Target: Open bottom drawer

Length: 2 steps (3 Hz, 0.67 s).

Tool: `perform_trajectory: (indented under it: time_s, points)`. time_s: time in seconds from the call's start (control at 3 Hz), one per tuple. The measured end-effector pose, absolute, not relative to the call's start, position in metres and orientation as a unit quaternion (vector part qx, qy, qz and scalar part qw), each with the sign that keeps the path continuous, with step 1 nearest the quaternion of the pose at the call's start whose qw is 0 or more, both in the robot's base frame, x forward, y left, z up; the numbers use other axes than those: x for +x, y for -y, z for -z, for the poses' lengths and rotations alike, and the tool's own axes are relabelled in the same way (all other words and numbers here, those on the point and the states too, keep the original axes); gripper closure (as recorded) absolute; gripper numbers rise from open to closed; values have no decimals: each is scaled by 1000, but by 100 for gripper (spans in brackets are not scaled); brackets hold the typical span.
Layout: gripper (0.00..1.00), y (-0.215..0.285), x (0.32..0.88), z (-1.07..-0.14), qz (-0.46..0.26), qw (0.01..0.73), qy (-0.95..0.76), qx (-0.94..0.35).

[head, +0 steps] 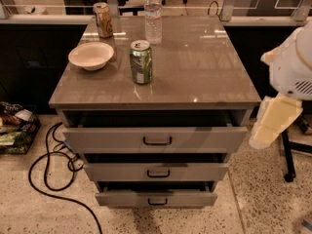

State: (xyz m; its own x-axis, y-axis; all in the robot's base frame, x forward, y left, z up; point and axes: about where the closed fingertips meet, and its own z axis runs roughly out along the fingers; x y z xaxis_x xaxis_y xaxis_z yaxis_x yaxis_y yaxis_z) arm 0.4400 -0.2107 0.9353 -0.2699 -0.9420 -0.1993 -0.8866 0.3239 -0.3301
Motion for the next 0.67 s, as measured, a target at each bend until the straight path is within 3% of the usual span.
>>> perform_trajectory:
  time_s: [0.67]
  points:
    - [0,208,427,-839,40,143,-790,-594]
